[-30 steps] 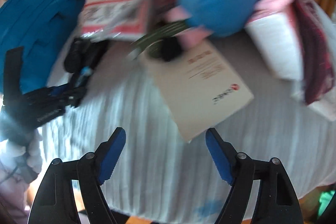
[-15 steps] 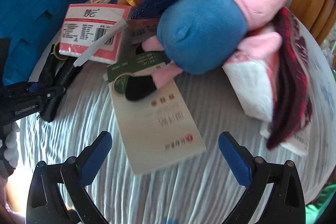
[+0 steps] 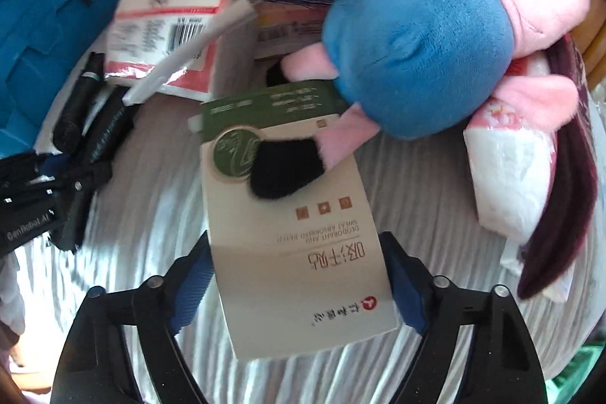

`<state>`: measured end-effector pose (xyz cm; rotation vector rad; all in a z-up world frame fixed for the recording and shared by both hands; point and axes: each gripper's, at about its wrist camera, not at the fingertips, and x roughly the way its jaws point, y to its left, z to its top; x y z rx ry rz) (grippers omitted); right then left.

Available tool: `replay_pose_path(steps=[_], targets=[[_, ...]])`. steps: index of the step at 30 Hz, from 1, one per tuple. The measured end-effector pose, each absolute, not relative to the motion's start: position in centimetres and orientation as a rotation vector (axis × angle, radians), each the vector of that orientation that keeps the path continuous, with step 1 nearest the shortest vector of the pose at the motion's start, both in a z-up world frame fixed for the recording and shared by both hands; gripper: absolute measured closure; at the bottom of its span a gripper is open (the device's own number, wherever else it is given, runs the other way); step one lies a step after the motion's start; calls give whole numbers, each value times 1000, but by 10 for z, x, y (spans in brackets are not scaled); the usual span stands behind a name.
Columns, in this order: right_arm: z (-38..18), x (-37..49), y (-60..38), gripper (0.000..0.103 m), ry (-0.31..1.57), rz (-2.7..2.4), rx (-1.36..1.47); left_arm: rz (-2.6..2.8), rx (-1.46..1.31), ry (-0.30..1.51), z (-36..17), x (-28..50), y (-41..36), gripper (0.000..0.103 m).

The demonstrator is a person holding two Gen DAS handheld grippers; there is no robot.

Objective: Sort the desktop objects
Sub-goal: 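Grasp the black wrapped roll with left tool while right grasps white box, then carry the roll and white box into the crate and open both tools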

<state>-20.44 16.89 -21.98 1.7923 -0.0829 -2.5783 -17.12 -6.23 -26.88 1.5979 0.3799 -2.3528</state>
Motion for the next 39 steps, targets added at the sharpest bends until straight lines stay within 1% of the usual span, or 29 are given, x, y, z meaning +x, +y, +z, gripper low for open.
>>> replay_pose_path(steps=[3,9,13,14,18,19,21,25,30,33,36,39], targets=[[-208,-192,166,23,-126,-2569,1757,-2387,1566,364,-257,-157,-58,69],[-164,-177,162,26,-155,-2609,1620,-2476,1392,283,-207,-147,-62,69],[-123,-170,145,26,-117,-2684,1476,-2530,1284,231,-172,-161,-74,69],[-108,-195,137,26,-112,-2706,1436,-2536,1269,229,-165,-161,-75,69],[-69,-193,125,26,-68,-2781,1298,-2576,1184,211,-127,-179,-90,69],[-63,-205,115,26,-49,-2797,1265,-2587,1154,211,-117,-181,-92,69],[-44,-211,105,26,-15,-2823,1200,-2612,1087,202,-91,-181,-97,69],[15,-223,77,26,77,-2895,1018,-2640,937,181,-38,-178,-120,69],[80,-248,18,26,221,-2960,821,-2638,794,151,31,-163,-162,69],[117,-265,-25,26,274,-2968,727,-2602,731,139,71,-144,-205,69],[140,-289,-74,26,282,-2932,696,-2540,730,128,90,-126,-255,69],[144,-319,-126,26,242,-2869,747,-2433,803,118,86,-110,-318,69]])
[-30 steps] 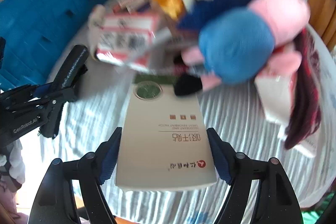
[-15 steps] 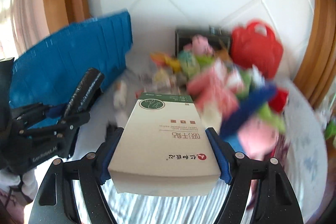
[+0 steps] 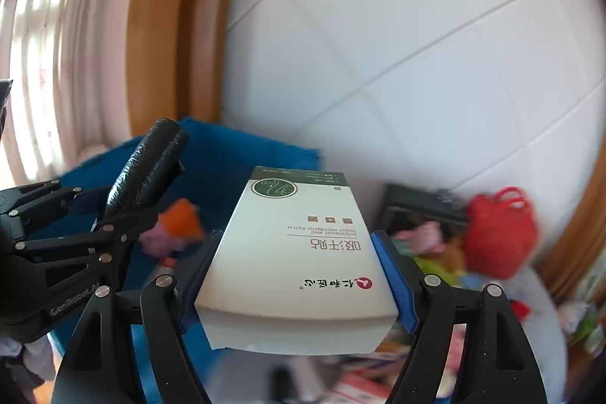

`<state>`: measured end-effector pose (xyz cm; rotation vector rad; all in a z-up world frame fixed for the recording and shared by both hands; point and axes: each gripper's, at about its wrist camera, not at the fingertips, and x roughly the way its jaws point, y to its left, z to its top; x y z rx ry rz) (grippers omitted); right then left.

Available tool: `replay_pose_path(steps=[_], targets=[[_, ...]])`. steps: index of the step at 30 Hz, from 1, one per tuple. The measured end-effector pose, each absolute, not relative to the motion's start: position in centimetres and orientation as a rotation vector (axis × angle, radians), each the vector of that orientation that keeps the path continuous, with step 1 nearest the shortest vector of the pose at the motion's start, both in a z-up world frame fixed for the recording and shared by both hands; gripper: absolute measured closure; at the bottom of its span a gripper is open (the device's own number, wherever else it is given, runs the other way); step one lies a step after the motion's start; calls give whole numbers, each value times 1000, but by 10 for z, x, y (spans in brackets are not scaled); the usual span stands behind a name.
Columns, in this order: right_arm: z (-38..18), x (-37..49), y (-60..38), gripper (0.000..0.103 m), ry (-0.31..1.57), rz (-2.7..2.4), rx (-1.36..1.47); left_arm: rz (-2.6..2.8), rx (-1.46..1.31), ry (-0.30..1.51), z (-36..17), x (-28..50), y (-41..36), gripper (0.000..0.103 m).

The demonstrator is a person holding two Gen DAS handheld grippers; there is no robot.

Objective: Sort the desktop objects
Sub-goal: 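Carry the roll and white box into the crate and open both tools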

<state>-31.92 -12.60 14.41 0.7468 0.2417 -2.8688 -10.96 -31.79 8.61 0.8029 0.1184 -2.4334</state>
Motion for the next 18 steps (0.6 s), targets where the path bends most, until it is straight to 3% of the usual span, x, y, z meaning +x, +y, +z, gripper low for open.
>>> replay_pose_path(steps=[7,18], targets=[[110,-401,-247,26,219,-2712,990,-2285,984,237,42,-88,-433,69],[33,-467,-304,26,215,-2658,1346,-2227,1242,402,9,-103,-489,69]])
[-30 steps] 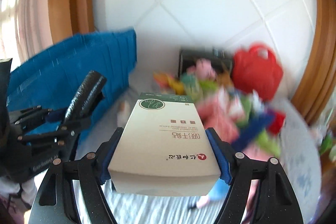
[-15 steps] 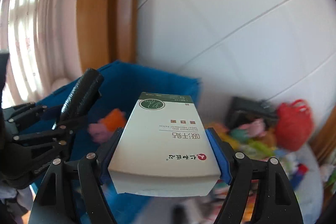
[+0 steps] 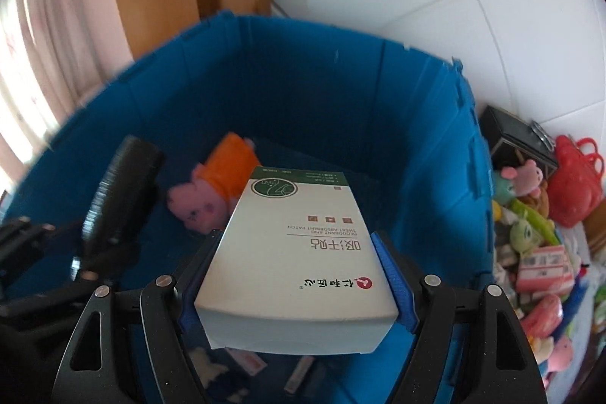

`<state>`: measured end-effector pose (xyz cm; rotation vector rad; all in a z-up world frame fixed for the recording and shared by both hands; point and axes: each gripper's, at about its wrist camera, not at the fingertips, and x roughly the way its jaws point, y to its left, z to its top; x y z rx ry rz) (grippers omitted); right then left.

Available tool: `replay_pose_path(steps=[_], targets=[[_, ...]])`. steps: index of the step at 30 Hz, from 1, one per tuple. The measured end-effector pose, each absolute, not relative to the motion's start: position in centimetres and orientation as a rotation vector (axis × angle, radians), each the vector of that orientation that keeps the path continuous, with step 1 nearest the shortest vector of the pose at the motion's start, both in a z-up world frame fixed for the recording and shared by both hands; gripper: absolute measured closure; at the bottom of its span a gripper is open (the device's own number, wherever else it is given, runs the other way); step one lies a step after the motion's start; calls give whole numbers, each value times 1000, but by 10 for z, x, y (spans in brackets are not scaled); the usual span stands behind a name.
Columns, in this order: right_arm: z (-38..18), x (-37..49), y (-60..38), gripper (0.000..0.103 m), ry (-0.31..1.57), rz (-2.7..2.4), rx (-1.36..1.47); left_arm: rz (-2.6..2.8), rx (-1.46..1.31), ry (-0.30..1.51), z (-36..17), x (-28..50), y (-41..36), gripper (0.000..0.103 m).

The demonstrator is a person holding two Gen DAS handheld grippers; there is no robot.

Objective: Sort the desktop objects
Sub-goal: 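Carry the roll and white box into the crate and open both tools, then withdraw both tools from the crate back toward the pile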

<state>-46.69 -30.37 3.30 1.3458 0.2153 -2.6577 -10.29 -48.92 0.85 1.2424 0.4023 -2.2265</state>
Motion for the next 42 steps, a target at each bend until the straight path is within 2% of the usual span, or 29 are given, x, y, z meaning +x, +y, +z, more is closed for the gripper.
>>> replay_pose_path(steps=[9,13,18,26,32,34,36,37,42], targets=[[36,-459,-305,25,370,-2745,1333,-2236,1199,352,12,-102,-486,69],[48,-453,-308,12,412,-2770,1291,-2243,1170,356,17,-94,-484,69],[60,-441,-312,9,468,-2785,1234,-2255,1122,350,27,-81,-473,69],[82,-402,-305,0,470,-2810,1100,-2305,963,358,47,-51,-447,69],[101,-355,-284,0,443,-2886,929,-2360,783,302,66,-25,-408,69],[105,-340,-274,0,449,-2817,840,-2379,742,296,68,-19,-396,65],[107,-326,-261,0,431,-2847,793,-2402,697,291,70,-14,-382,55],[107,-317,-253,0,418,-2869,766,-2413,680,288,71,-13,-376,53],[101,-293,-213,0,323,-2932,757,-2501,590,256,75,-12,-338,39]])
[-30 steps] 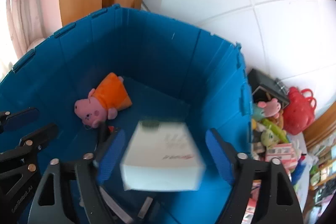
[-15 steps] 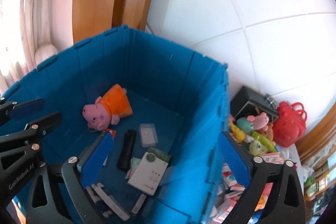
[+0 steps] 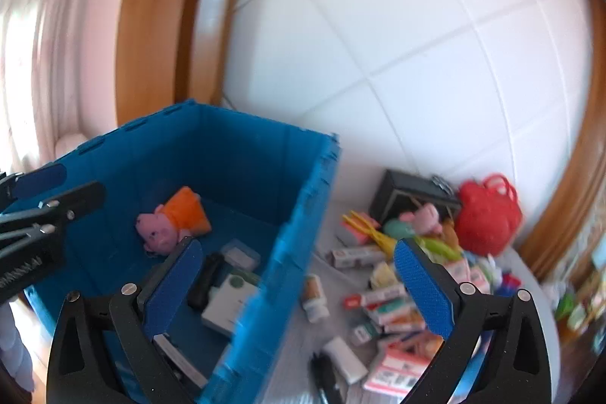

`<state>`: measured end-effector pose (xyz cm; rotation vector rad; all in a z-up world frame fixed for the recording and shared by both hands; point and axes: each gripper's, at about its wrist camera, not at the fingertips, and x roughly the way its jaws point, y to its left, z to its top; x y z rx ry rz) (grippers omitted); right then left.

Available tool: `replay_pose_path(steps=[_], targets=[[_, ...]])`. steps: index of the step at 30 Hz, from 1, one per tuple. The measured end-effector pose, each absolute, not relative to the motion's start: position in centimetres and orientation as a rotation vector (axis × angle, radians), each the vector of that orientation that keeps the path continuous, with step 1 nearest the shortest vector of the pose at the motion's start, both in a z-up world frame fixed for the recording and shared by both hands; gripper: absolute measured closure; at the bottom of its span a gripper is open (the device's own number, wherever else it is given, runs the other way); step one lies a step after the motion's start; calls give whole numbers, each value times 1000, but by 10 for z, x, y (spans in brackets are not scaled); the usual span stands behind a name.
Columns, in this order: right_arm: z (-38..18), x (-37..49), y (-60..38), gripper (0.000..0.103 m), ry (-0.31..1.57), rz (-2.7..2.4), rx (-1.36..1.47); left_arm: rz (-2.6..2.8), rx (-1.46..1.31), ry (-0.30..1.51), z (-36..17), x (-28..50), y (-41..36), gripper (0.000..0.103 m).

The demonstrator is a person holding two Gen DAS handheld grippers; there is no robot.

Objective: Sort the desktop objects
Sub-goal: 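Withdraw both tools from the crate back toward the pile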

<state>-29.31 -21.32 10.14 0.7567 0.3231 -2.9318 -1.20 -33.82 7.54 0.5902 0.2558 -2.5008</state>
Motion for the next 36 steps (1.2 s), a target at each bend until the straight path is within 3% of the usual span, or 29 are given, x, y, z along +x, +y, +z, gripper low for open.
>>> replay_pose_path(steps=[9,20,26,36], targets=[[82,-253,-98,0,115,-3106,833,-2686,479,143,88,-36,-252,23],[44,-218,103,0,-63,-3293,1027,-2790,598,139,52,-111,-149,22],[2,-216,221,0,-167,-3285,1210,-2658,807,208,-11,-171,-115,22],[-95,-227,356,0,-286,-3082,1579,-2215,1181,421,-176,-204,-129,23]])
